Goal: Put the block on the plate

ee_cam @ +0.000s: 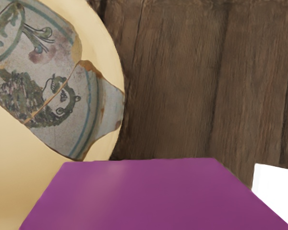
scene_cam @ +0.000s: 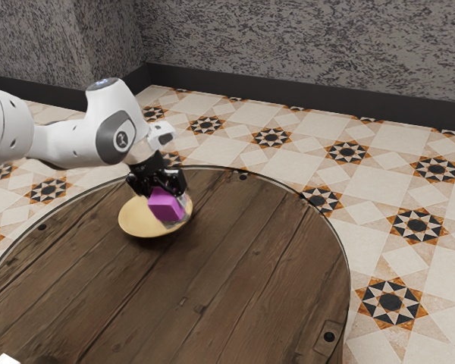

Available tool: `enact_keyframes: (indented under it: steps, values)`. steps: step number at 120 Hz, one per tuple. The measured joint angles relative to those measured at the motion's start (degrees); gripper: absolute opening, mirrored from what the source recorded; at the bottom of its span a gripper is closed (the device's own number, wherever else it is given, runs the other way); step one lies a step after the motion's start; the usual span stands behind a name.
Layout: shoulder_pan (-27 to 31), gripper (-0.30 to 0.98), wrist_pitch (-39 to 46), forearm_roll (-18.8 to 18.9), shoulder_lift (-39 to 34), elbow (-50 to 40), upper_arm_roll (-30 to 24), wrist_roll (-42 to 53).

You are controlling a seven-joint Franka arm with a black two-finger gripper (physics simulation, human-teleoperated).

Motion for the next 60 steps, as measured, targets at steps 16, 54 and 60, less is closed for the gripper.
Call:
enact_keyframes:
  steps: [16, 54, 60]
  values:
    - [2.0, 0.38, -0.4, 0.1, 8.3, 7.4, 2.1, -0.4]
    - [3.3, 0.57, -3.5, -0.7, 17.8, 16.7, 3.7, 0.0]
    - [3.4, 0.6, -4.1, -0.7, 16.8, 16.7, 3.7, 0.2]
